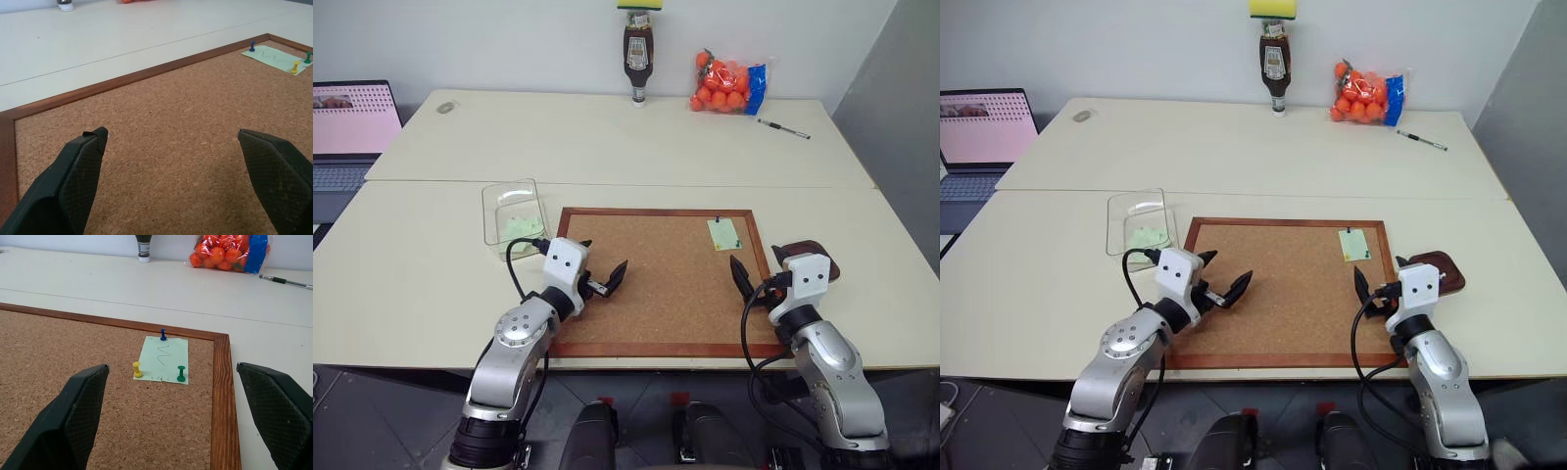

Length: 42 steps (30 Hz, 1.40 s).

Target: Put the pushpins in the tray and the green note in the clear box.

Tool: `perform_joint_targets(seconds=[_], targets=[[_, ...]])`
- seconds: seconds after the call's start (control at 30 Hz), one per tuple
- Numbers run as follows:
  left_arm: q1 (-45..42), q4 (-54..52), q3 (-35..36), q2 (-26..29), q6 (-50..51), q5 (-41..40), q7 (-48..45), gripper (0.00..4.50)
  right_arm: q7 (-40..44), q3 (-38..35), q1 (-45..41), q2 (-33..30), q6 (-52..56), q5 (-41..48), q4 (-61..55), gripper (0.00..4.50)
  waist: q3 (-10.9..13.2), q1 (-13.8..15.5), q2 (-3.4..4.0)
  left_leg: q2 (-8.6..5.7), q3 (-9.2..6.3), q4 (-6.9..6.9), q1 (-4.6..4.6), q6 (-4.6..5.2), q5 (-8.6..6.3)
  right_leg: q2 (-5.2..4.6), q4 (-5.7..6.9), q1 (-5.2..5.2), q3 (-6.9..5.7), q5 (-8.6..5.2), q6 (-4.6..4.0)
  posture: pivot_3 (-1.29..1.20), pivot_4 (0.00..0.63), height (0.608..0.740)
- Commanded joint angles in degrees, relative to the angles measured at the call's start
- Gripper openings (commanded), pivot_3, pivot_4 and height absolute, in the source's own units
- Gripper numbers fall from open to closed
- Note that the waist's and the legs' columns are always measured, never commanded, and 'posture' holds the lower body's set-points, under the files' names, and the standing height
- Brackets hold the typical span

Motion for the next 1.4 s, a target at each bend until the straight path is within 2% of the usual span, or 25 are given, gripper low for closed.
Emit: perform_joint_targets(seconds=[0.03,0.37,0.53,0.77,1.23,1.3,1.4], targets=[[-0.9,-2.4,0.0,0.4,-1.3,-1.0,-1.5,4.5,-0.3,-1.0,-0.4,0.0,-0.5,0.4,-1.4,4.43,0.0,0.0,0.0,0.0,0.0,0.0,0.0,0.0,0.0,0.0,0.0,0.0,0.0,0.0,0.0,0.0,0.15,0.74],[-5.0,0.6,-0.2,-0.4,-1.6,1.5,0.7,4.5,-0.3,-0.8,-0.5,0.0,-0.5,0.3,-1.5,4.43,0.0,0.0,0.0,-0.01,0.01,0.0,0.0,0.0,0.0,0.01,0.0,0.0,0.0,0.0,0.0,0.0,0.15,0.74],[-7.5,2.7,-1.4,0.1,-2.6,-0.1,-2.8,4.5,-0.2,-0.8,-0.5,-0.1,0.0,0.5,-1.9,4.43,0.0,0.0,0.0,-0.03,0.02,0.0,-0.01,0.0,0.0,0.04,0.0,0.0,-0.01,0.0,0.0,0.0,0.15,0.74],[-10.6,6.8,-5.8,1.3,-1.3,1.0,-7.7,3.27,0.0,-0.9,-1.3,-1.1,2.6,1.0,-3.8,4.5,0.0,0.0,0.0,-0.08,0.03,0.0,-0.01,0.0,0.0,0.06,0.0,0.0,0.0,0.0,0.0,0.0,0.15,0.74],[-13.3,11.0,-8.9,1.6,0.8,-0.1,-14.3,0.68,4.1,0.4,-3.5,-5.7,12.9,5.0,-10.1,4.5,0.0,0.0,0.0,-0.09,0.01,0.0,-0.02,0.0,0.0,0.07,-0.02,0.0,0.0,0.0,0.01,0.0,0.15,0.74],[-13.3,11.9,-9.3,1.7,0.6,0.3,-14.8,0.17,4.4,0.6,-3.9,-6.1,13.6,5.0,-10.1,4.5,0.0,0.0,0.0,-0.08,0.0,0.0,-0.03,0.0,0.0,0.08,-0.02,-0.01,-0.02,0.0,0.01,0.0,0.15,0.74],[-13.1,13.9,-10.4,2.0,0.3,1.0,-16.1,0.07,4.6,0.9,-5.0,-7.1,15.6,4.8,-9.3,4.5,0.0,0.0,0.0,-0.06,0.0,0.0,-0.02,0.01,0.0,0.08,-0.01,0.0,-0.03,0.0,0.01,0.0,0.15,0.74]])
